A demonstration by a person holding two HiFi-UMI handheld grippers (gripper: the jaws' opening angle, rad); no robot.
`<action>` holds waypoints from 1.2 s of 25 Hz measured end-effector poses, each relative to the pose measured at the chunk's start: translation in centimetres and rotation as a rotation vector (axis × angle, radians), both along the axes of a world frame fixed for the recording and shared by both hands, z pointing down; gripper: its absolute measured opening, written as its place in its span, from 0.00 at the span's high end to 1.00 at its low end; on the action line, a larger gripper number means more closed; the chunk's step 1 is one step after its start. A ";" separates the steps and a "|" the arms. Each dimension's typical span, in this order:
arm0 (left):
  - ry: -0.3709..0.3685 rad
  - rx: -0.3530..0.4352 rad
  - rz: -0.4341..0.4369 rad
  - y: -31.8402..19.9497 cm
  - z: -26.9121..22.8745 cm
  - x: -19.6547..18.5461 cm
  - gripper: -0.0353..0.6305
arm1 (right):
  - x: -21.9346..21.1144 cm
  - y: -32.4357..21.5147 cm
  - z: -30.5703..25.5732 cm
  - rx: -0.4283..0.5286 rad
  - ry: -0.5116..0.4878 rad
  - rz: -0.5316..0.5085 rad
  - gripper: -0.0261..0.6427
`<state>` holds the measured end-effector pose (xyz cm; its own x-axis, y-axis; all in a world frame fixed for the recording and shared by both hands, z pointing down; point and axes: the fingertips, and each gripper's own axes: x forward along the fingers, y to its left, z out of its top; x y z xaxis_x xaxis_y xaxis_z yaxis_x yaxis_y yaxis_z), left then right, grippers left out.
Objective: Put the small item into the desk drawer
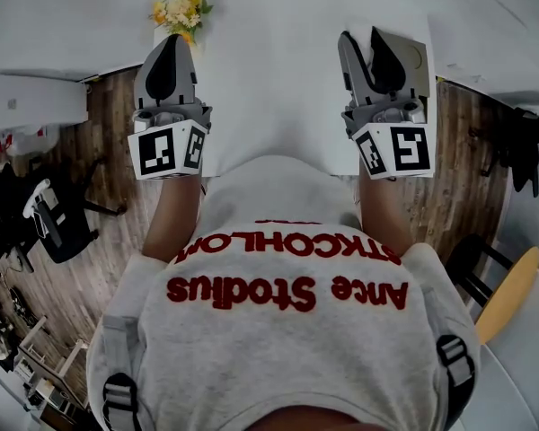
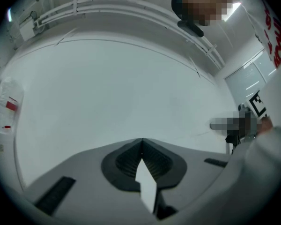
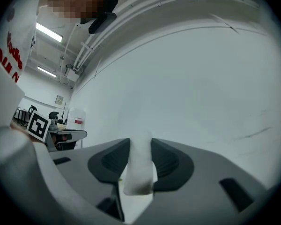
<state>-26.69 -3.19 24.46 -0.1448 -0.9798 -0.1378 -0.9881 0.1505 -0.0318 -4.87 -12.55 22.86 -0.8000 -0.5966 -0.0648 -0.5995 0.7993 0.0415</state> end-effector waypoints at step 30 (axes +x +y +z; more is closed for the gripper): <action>0.061 -0.119 0.417 -9.5 5.3 17.0 0.94 | 17.5 -0.8 5.0 -0.156 0.046 0.380 0.75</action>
<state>-9.65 -12.70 29.80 0.2623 -0.9647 -0.0242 -0.9641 -0.2630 0.0351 12.60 -13.36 27.84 -0.5212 -0.8496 0.0804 -0.8533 0.5206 -0.0293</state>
